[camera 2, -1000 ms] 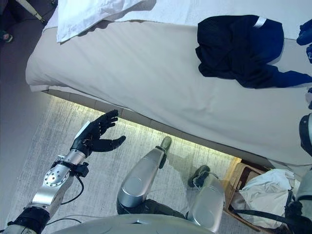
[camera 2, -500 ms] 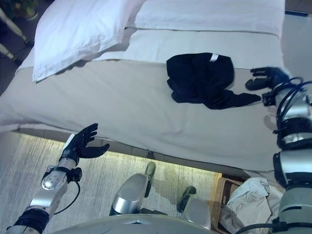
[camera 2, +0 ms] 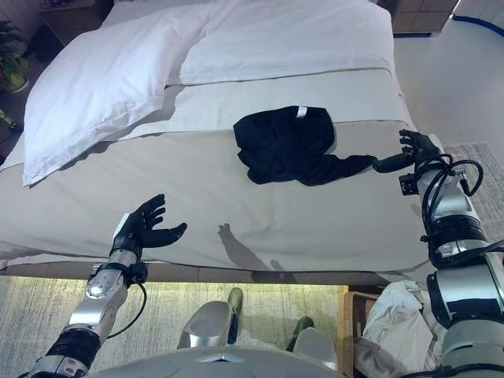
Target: Pick up the clothes from the bed and place them into the basket
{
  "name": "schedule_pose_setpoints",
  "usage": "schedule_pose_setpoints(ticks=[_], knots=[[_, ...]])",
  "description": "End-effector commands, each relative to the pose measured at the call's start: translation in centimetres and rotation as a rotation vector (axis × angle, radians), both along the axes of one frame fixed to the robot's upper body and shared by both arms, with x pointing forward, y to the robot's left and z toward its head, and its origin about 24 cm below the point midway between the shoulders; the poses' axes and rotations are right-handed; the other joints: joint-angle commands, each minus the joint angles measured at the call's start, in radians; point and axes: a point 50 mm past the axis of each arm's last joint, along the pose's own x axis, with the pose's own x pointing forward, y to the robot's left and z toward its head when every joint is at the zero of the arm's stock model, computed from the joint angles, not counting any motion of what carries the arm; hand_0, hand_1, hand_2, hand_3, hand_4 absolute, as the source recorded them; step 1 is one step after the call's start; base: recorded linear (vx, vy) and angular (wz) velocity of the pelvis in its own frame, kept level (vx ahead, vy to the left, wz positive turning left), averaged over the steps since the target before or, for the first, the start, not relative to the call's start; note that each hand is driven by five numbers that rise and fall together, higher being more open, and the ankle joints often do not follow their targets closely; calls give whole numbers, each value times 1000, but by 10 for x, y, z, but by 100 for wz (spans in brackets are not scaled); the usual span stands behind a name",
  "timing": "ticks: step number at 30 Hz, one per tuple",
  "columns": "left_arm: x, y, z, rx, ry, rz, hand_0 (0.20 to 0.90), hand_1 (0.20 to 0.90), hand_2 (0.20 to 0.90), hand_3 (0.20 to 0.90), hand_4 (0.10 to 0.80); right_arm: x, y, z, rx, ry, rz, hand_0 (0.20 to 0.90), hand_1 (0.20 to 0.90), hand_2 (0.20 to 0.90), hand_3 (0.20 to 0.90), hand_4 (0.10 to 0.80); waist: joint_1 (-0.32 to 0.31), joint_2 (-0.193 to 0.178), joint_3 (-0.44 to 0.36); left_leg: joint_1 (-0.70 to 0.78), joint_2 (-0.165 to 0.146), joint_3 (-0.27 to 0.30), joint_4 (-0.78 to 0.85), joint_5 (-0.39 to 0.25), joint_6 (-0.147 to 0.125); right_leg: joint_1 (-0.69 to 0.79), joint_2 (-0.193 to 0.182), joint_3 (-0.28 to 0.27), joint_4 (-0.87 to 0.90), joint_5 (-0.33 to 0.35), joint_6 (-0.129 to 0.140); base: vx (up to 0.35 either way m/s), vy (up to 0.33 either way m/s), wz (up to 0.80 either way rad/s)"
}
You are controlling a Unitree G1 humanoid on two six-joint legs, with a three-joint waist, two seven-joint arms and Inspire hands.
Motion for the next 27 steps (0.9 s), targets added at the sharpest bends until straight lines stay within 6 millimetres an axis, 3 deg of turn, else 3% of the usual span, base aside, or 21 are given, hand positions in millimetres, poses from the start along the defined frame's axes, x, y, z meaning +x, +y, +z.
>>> schedule_pose_setpoints(ticks=[1, 3, 4, 8, 9, 10, 12, 13, 15, 21, 27], knots=[[19, 10, 41, 68, -174, -3, 900, 900, 900, 900, 800, 8, 4, 49, -117, -199, 68, 900, 900, 900, 900, 800, 17, -29, -85, -55, -49, 20, 79, -108, 61, -46, -11, 2, 166, -22, -21, 80, 78, 0], [19, 14, 46, 90, -187, -5, 900, 900, 900, 900, 800, 5, 4, 46, -116, -227, 68, 900, 900, 900, 900, 800, 13, -11, -69, -30, -54, -2, 58, -117, 91, -146, -42, 17, 407, 48, 12, 115, 48, 11], [18, 17, 46, 95, -187, 0, 900, 900, 900, 900, 800, 5, 6, 45, -137, -236, 72, 900, 900, 900, 900, 800, 11, -11, -59, -17, -58, -11, 56, -122, 92, -171, -59, 39, 414, 73, 20, 181, -85, 35], [23, 23, 54, 80, -222, 32, 900, 900, 900, 900, 800, 14, 20, 64, -279, -286, 74, 900, 900, 900, 900, 800, -11, -29, -38, -21, -62, -50, 69, -142, 59, -172, -87, 138, 69, 113, 32, 134, -262, 17], [28, 21, 57, 83, -227, 28, 900, 900, 900, 900, 800, 14, 22, 66, -308, -294, 63, 900, 900, 900, 900, 800, -29, -32, -28, -22, -62, -72, 81, -166, 63, -195, -84, 200, 65, 151, 51, 140, -300, 19], [29, 20, 58, 84, -221, 25, 900, 900, 900, 900, 800, 12, 21, 65, -328, -288, 53, 900, 900, 900, 900, 800, -30, -42, -35, -42, -56, -79, 94, -166, 63, -179, -67, 209, 40, 112, 51, 146, -255, 45], [28, 18, 54, 79, -205, 29, 900, 900, 900, 900, 800, 8, 18, 65, -394, -272, 62, 900, 900, 900, 900, 800, -23, -55, -41, -67, -51, -83, 119, -162, 58, -147, -50, 182, 26, 94, 46, 130, -229, 88], [26, 14, 50, 81, -196, 16, 900, 900, 900, 900, 800, 6, 13, 75, -446, -257, 71, 900, 900, 900, 900, 800, -15, -54, -35, -74, -28, -77, 120, -143, 43, -146, -45, 148, 56, 78, 39, 123, -196, 80], [26, 9, 50, 83, -190, -21, 900, 900, 900, 900, 800, 5, 5, 93, -480, -267, 46, 900, 900, 900, 900, 800, 4, -50, -21, -90, -13, -83, 120, -128, 28, -145, -37, 119, 74, 50, 19, 84, -128, 24], [22, 0, 50, 64, -203, -144, 900, 900, 900, 900, 800, 9, -8, 141, -620, -249, -62, 900, 900, 900, 900, 800, 77, -12, 27, -153, -16, -139, 111, -82, -4, -164, -42, 26, 129, -4, -17, -7, -43, 37], [21, -10, 54, 54, -238, -220, 900, 900, 900, 900, 800, 13, -6, 176, -801, -235, -153, 900, 900, 900, 900, 800, 125, 30, 97, -219, -31, -166, 136, -64, -9, -233, -64, -20, 230, -41, -45, -10, 37, 32]])
